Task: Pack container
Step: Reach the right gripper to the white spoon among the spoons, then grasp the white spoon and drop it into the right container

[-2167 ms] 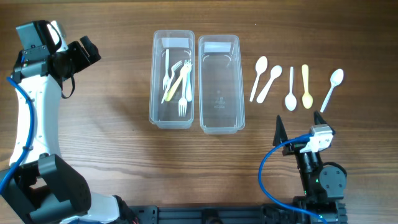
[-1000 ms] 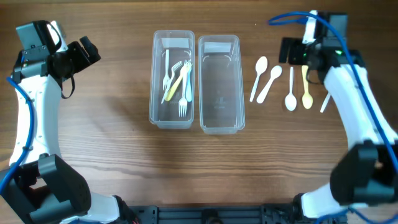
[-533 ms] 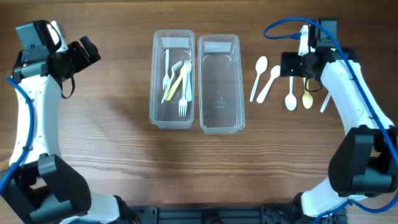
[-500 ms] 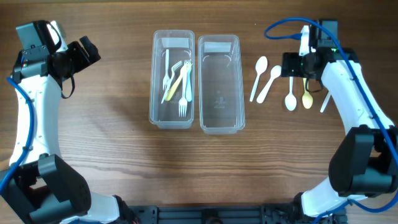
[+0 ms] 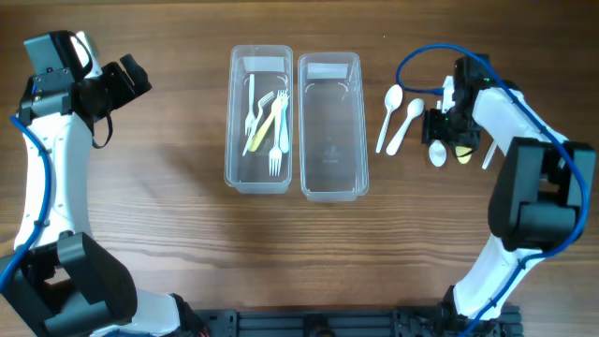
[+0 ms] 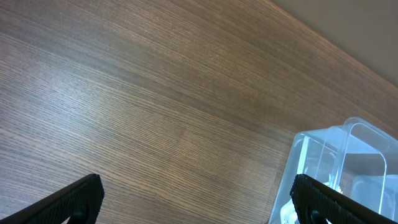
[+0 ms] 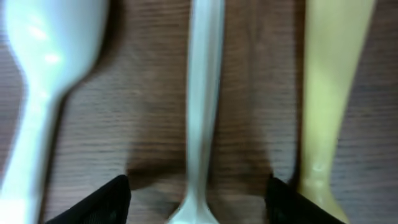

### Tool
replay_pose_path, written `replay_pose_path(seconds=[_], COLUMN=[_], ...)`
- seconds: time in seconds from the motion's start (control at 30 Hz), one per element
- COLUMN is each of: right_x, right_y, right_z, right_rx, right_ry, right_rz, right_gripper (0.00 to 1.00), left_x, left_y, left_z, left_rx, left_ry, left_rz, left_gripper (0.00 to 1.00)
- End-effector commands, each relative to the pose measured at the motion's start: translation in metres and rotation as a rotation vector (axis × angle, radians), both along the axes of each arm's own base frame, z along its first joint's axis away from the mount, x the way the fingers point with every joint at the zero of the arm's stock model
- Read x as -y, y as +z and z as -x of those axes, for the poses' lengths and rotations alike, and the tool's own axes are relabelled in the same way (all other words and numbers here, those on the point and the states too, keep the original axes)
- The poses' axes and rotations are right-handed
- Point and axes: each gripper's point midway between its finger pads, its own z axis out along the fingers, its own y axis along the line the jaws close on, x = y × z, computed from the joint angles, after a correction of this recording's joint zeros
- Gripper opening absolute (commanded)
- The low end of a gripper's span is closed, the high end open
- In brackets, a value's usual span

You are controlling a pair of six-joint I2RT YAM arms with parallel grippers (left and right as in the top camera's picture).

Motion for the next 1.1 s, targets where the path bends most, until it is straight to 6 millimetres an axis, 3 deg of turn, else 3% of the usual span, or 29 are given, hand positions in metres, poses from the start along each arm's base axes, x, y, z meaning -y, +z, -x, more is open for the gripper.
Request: replay_pose_path(seconds=[0.0, 0.03, 0.13, 0.3, 0.43, 0.53, 0.63, 0.73, 0.8, 0.97, 1.07], right_x=[-0.007, -0.007, -0.007, -0.006, -0.005, -0.005, -0.02, -0.053, -0.087, -0.188, -0.222], right_y=[-0.021, -0.022, -0.023, -0.018, 0.01, 0.068, 0.132, 0.175, 0.189, 0.184, 0.176], right_z=[0.008, 0.008, 0.008, 0.007, -0.011, -0.043, -0.067, -0.077, -0.077, -0.06, -0.05], right_rx=[-0.054, -0.056, -0.056, -0.059, -0.02, 0.102, 0.231, 0.319, 0.353, 0.331, 0.332], right_ry=[0.004, 0.004, 0.002, 0.001, 0.002, 0.009, 0.027, 0.064, 0.095, 0.224, 0.296], right_rz=[-0.038, -0.038, -0.038, -0.038, -0.034, -0.029, -0.053, -0.1, -0.146, -0.229, -0.24], right_gripper=[0.64, 0.53, 0.06, 0.04, 0.04, 0.04, 0.04, 0.04, 0.04, 0.04, 0.04], left_x=[-0.002, -0.002, -0.002, -0.002, -0.002, -0.002, -0.002, -0.002, -0.002, -0.002, -0.002], left_y=[0.019, 0.019, 0.019, 0.019, 0.019, 0.019, 0.019, 0.019, 0.019, 0.019, 0.019], left_z=[-0.001, -0.001, -0.001, -0.001, -0.001, -0.001, -0.001, -0.001, -0.001, -0.001, -0.001], left_rx=[0.043, 0.043, 0.043, 0.043, 0.043, 0.043, 0.043, 0.043, 0.043, 0.043, 0.043], left_ry=[0.007, 0.007, 0.007, 0.007, 0.007, 0.007, 0.007, 0.007, 0.007, 0.007, 0.007], left_rz=[-0.009, -0.009, -0.009, -0.009, -0.009, -0.009, -0.009, -0.009, -0.009, -0.009, -0.009], left_gripper=[1.0, 1.0, 1.0, 1.0, 1.0, 1.0, 1.0, 1.0, 1.0, 1.0, 1.0])
